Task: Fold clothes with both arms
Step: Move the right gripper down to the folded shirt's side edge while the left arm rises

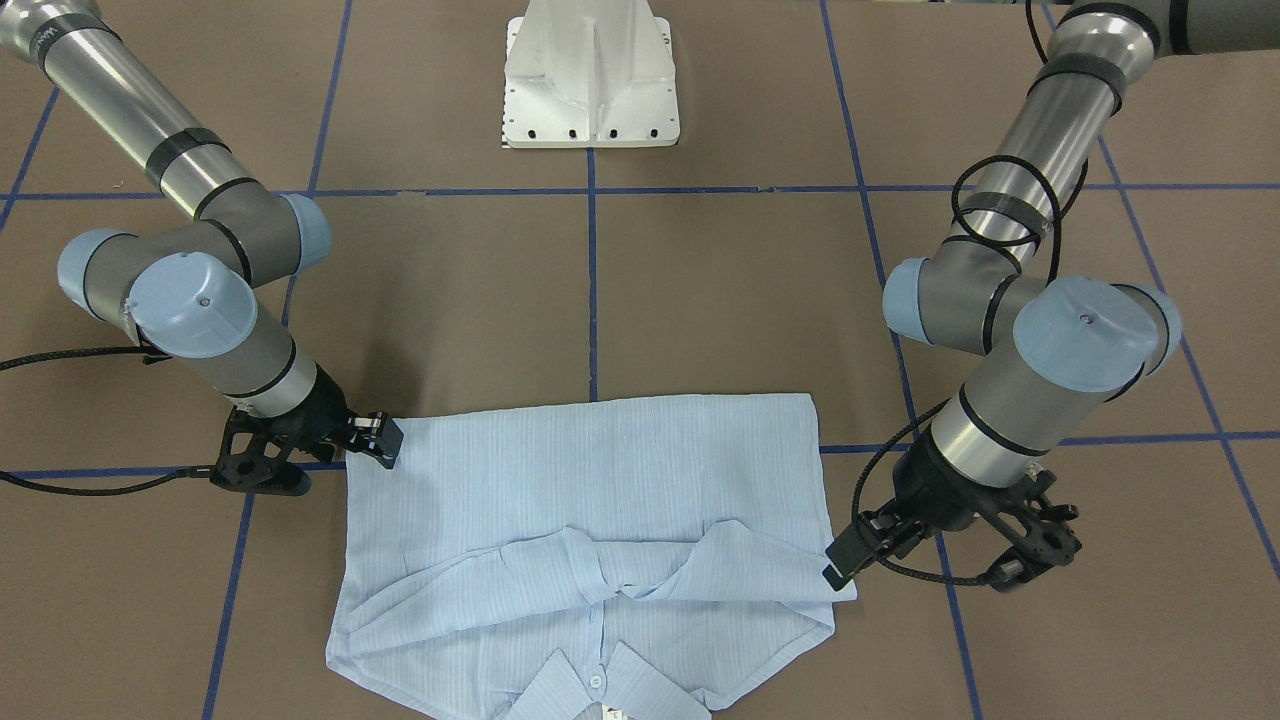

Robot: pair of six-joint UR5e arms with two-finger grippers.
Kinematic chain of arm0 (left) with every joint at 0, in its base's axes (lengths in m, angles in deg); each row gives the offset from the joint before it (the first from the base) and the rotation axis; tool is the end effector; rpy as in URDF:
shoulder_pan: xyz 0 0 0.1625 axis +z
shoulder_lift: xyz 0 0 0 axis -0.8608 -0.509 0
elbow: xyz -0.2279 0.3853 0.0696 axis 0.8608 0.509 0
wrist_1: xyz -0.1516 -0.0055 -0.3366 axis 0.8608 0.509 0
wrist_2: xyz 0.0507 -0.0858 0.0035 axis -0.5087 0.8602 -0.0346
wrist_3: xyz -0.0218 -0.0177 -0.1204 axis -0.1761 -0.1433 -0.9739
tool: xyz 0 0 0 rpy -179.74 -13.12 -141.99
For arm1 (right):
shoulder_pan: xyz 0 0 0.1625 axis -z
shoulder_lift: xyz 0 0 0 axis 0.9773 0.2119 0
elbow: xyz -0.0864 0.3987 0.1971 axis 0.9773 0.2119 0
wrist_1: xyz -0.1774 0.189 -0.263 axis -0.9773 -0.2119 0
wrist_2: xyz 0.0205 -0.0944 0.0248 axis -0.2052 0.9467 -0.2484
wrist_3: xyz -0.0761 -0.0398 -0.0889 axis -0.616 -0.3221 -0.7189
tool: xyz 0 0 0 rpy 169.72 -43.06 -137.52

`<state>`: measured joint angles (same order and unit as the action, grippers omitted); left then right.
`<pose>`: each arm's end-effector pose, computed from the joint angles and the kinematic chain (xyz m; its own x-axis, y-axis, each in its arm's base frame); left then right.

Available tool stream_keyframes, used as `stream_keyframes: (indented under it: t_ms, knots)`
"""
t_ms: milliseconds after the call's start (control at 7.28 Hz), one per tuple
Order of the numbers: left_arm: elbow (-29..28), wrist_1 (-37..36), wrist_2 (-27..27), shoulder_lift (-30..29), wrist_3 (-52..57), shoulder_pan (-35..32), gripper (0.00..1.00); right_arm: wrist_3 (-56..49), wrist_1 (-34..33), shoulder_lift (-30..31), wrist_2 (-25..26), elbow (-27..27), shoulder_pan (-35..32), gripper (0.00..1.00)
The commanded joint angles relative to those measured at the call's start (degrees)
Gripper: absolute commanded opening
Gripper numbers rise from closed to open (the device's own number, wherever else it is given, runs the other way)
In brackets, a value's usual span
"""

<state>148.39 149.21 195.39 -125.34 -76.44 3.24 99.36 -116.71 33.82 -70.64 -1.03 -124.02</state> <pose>0.3781 -0.6981 0.3589 0.3202 -0.3153 -0.8933 0.4693 0.8719 -0.1396 -0.4345 -0.5611 0.4591 0.6058 0.1493 0.7815 -0.1845 0.9818 -0.0445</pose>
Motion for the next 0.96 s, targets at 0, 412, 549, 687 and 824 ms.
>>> stream_keyframes:
  t_ms: [0, 412, 549, 687, 824]
  knots:
    - [0.18, 0.0, 0.03, 0.06, 0.0, -0.09, 0.96, -0.3, -0.01, 0.33, -0.44, -0.2, 0.46, 0.29]
    - [0.27, 0.09, 0.03, 0.14, 0.0, -0.09, 0.95, -1.0, -0.01, 0.77, -2.38, -0.64, -1.74, 0.17]
    - [0.27, 0.09, 0.03, 0.23, 0.0, -0.09, 0.93, -0.91, -0.01, 1.03, -2.29, -0.81, -1.65, 0.0]
    - [0.27, 0.09, 0.03, 0.49, 0.0, -0.09, 0.91, -0.83, 0.07, 1.38, -2.21, -1.86, -1.74, 0.0]
    - [0.27, 0.09, 0.03, 0.5, 0.0, -0.09, 0.9, -0.83, -0.01, 3.21, -2.64, -4.3, -1.65, 0.0]
